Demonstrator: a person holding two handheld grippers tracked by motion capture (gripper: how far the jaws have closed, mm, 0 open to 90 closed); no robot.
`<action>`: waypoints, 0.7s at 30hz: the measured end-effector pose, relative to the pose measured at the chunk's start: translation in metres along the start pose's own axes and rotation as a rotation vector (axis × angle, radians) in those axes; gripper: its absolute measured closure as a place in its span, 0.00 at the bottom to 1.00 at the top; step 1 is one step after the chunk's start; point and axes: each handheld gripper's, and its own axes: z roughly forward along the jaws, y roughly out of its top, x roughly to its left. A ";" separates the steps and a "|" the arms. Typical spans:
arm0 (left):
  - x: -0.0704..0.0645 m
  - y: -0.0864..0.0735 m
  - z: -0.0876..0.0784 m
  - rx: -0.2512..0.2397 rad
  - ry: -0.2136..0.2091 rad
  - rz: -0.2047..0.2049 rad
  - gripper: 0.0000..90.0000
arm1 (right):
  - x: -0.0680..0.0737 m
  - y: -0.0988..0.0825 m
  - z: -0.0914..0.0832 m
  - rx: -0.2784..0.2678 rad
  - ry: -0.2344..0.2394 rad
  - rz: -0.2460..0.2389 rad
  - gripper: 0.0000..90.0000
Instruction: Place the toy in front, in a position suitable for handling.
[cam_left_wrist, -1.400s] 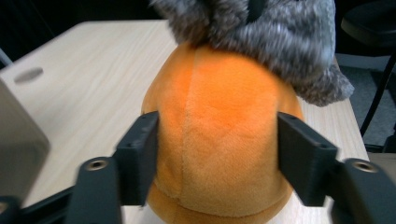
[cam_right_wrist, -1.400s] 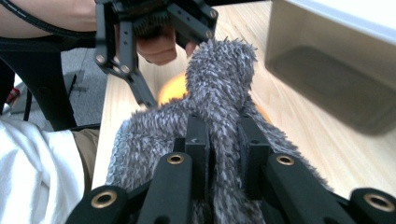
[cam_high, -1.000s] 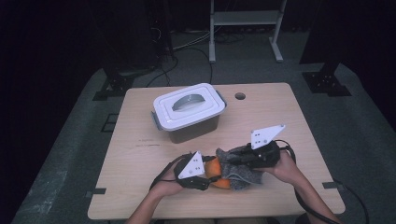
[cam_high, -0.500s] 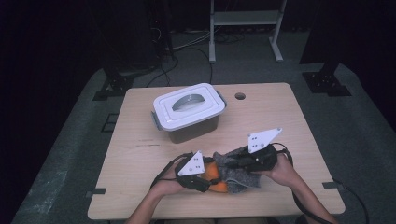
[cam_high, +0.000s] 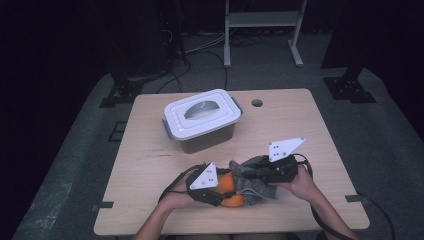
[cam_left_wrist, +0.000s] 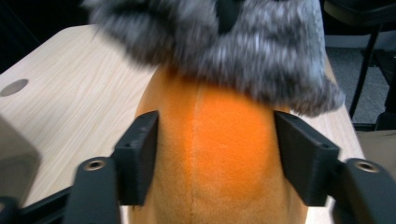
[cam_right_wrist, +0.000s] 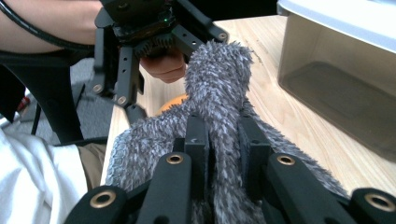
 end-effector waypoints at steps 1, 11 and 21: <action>0.002 -0.002 -0.002 -0.003 -0.002 -0.013 0.40 | -0.001 -0.003 -0.003 -0.008 -0.003 0.012 0.85; 0.008 -0.012 -0.011 -0.010 -0.044 -0.054 0.41 | -0.012 -0.022 -0.028 -0.066 -0.037 0.096 0.85; 0.011 -0.016 -0.012 -0.020 -0.040 -0.080 0.41 | -0.002 -0.019 -0.008 -0.039 0.013 0.062 0.85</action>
